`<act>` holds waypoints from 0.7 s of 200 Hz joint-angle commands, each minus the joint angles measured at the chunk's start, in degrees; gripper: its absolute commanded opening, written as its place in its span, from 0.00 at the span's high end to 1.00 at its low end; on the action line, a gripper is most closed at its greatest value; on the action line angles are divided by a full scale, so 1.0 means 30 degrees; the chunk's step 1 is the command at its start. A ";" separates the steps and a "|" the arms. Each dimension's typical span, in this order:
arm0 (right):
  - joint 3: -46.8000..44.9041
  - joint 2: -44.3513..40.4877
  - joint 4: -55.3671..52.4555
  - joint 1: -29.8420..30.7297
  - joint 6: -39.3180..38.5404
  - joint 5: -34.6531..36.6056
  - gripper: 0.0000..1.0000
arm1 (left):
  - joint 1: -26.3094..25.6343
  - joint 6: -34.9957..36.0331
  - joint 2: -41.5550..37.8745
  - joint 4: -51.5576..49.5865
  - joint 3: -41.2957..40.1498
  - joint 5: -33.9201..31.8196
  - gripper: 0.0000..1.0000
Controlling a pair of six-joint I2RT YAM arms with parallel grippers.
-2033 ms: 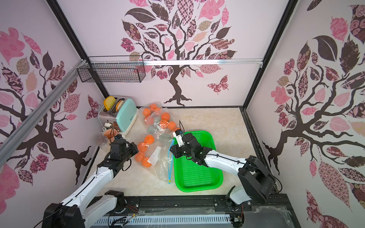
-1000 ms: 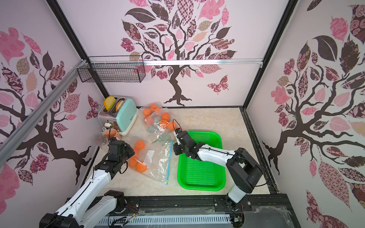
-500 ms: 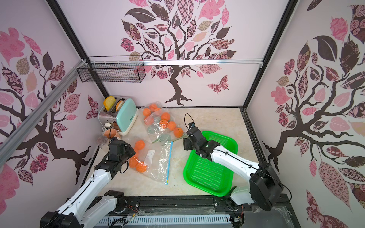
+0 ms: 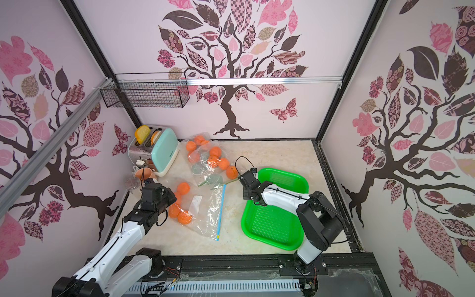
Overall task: Open the zip-top bag and take out the orange
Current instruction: Move the basket to the center of the board.
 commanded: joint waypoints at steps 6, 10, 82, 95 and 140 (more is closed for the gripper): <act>0.2124 0.1502 -0.0025 -0.1159 -0.2021 0.0074 0.63 | 0.0046 0.0075 -0.0388 0.0281 -0.0272 -0.0031 1.00; 0.2497 0.1774 0.0024 -0.1353 -0.2366 -0.0120 0.63 | 0.0085 0.0061 -0.0381 0.0295 -0.0301 -0.0033 1.00; 0.7487 0.5795 -0.1284 -0.2888 -0.1820 -0.1965 0.63 | 0.0074 0.0129 -0.0046 0.0473 -0.0264 0.0148 1.00; 0.7416 0.5756 -0.1198 -0.2888 -0.1228 -0.1931 0.62 | 0.0076 0.0122 -0.0015 0.0500 -0.0243 0.0143 1.00; 0.7883 0.4554 -0.1522 -0.2857 -0.0581 -0.3323 0.31 | 0.0072 0.0066 -0.0001 0.0589 -0.0269 0.0219 1.00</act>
